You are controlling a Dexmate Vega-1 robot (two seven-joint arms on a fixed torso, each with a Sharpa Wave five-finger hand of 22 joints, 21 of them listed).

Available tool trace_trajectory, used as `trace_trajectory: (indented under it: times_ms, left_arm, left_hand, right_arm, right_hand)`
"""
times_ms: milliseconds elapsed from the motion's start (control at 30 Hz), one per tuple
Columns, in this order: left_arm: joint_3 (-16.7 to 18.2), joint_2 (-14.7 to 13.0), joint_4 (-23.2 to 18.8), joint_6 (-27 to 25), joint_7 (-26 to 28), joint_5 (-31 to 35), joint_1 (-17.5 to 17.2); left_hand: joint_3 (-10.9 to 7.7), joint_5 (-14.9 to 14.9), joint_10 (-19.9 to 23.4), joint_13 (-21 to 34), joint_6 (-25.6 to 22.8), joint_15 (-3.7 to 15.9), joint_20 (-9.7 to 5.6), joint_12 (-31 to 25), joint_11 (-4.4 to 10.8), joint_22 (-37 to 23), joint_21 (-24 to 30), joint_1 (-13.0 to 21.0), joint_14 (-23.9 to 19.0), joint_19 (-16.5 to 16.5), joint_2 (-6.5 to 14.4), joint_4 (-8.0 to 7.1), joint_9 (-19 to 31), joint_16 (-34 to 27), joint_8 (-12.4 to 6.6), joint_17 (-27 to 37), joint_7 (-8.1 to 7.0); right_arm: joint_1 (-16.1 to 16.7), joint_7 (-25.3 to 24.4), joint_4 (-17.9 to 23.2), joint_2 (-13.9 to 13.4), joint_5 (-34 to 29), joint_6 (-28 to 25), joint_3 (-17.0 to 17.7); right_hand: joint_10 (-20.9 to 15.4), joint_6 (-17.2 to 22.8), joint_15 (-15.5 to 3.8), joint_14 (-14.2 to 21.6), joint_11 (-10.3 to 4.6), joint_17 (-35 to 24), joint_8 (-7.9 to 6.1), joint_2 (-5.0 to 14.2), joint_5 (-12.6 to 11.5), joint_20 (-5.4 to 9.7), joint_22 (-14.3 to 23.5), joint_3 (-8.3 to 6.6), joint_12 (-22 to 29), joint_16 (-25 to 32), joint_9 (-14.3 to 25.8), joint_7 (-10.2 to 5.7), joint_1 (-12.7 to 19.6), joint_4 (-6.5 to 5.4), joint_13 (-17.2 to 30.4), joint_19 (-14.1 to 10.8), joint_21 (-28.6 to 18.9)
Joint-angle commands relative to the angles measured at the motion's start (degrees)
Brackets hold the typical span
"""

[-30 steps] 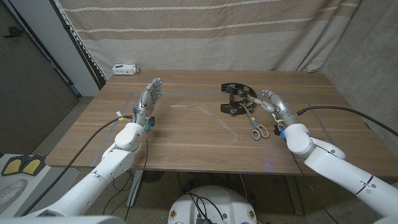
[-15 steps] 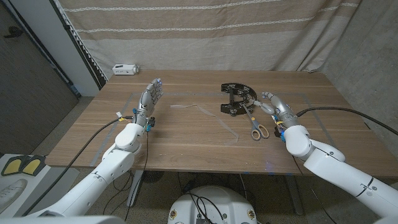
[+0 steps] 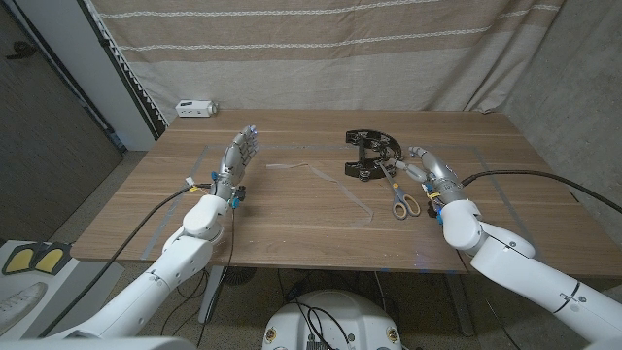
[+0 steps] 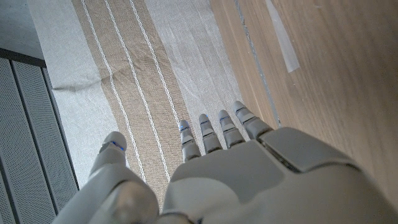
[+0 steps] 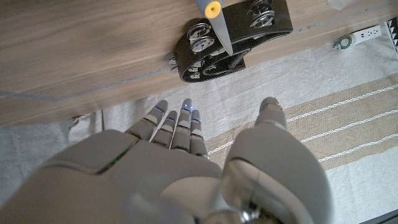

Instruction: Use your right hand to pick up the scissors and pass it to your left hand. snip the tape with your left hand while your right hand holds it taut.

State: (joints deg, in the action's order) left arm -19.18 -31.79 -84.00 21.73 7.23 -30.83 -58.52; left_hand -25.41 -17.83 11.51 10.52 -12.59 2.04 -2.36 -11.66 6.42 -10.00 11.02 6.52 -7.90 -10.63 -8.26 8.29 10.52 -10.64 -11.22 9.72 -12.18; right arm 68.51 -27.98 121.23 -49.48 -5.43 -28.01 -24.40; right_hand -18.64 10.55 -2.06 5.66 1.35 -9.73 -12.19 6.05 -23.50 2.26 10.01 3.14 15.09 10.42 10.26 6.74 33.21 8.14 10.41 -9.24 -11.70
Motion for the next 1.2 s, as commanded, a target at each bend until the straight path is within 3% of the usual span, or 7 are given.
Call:
trace_trajectory:
  times_ms: [33, 200, 433, 533, 1033, 1200]
  left_arm:
    - [-0.51, 0.64, 0.67, 0.75, 0.56, 0.93, 0.11]
    - [-0.68, 0.44, 0.11, 0.16, 0.85, 1.25, 0.09]
    - [-0.42, -0.04, -0.66, -0.2, 1.61, 1.72, -0.32]
    - [-0.19, 0.33, -0.66, 0.03, 2.1, 1.54, -0.43]
    - [-0.34, 0.18, -0.75, -0.22, 2.03, 1.72, -0.55]
    - [-0.18, -0.07, -1.22, -0.43, 2.08, 1.62, -0.77]
  left_hand:
    - [0.28, -0.6, 0.47, 0.15, -0.38, 7.99, -4.16, -0.03, 0.21, -0.15, 0.22, 0.38, 0.24, -0.64, -0.27, 0.13, 0.18, 0.18, -0.26, 0.31, -0.18]
    - [0.36, -0.62, 0.59, 0.15, -0.38, 8.22, -4.16, -0.07, 0.15, -0.15, 0.22, 0.39, 0.25, -0.65, -0.32, 0.14, 0.18, 0.18, -0.22, 0.31, -0.1]
    - [0.46, -0.65, 0.66, 0.15, 0.04, 8.07, -4.18, -0.07, 0.12, -0.15, 0.21, 0.4, 0.26, -0.65, -0.38, 0.15, 0.17, 0.18, -0.02, 0.31, -0.13]
    - [0.49, -0.65, 0.72, 0.15, 0.06, 8.07, -4.17, -0.09, 0.18, -0.14, 0.2, 0.39, 0.25, -0.63, -0.39, 0.15, 0.17, 0.17, -0.01, 0.31, -0.15]
    - [0.65, -0.69, 0.7, 0.16, 0.02, 7.99, -4.18, -0.05, 0.09, -0.15, 0.17, 0.38, 0.3, -0.57, -0.42, 0.13, 0.17, 0.18, 0.0, 0.31, -0.07]
    - [0.69, -0.7, 0.78, 0.16, -0.01, 8.0, -4.14, -0.08, 0.05, -0.14, 0.17, 0.38, 0.25, -0.56, -0.42, 0.13, 0.17, 0.16, 0.0, 0.31, -0.07]
  right_arm:
    - [-0.34, -0.45, -1.22, 0.03, -2.94, -0.24, -1.77]
    - [0.67, -0.28, -1.81, 0.55, -0.51, 2.21, 0.05]
    - [1.43, -2.35, -1.19, 0.09, -3.57, 0.89, -0.33]
    - [1.76, -2.03, -0.8, -0.09, -3.71, 0.45, -0.16]
    - [2.55, -0.02, 1.33, -0.83, -4.24, -3.88, -0.58]
    - [2.56, 0.21, 1.89, -0.71, -4.09, -5.41, -0.69]
  right_hand:
    - [0.06, 0.26, -1.34, 0.36, 0.09, -0.17, 0.06, -0.16, 0.1, 0.41, 0.12, 0.07, -0.07, 0.14, 0.34, 0.5, 0.45, 0.11, 0.15, -0.52, -0.12]
    - [-0.43, 0.71, -1.44, 0.72, 0.11, -0.17, -0.04, -0.28, 0.08, 0.34, 0.12, 0.12, 0.04, 0.21, 0.35, 0.39, 0.62, 0.13, 0.16, -0.65, -0.1]
    - [-1.48, 0.76, -1.86, 1.72, -0.15, -0.17, 0.08, -0.4, 0.0, 0.42, 0.12, 0.09, 0.29, 0.39, 0.38, 0.68, 1.23, 0.26, 0.18, -1.44, -0.25]
    - [-3.79, 1.71, -2.82, 4.35, -0.4, -0.21, -0.06, -0.47, -0.06, 0.43, 0.13, 0.1, 0.94, 0.89, 0.42, 0.73, 1.95, 0.23, 0.25, -2.54, -0.38]
    - [-3.96, 2.1, -2.12, 4.79, 0.0, -0.21, 0.03, -0.54, -0.2, 0.02, 0.13, -0.04, 0.72, 0.53, 0.45, 1.35, 3.08, 0.45, 0.27, -3.39, -0.4]
    - [-3.13, 3.53, -1.36, 5.4, 0.23, -0.25, -0.35, -0.41, -0.22, -0.71, 0.15, -0.12, 0.14, 0.47, 0.55, -1.11, 3.78, 0.34, 0.29, -4.15, -0.43]
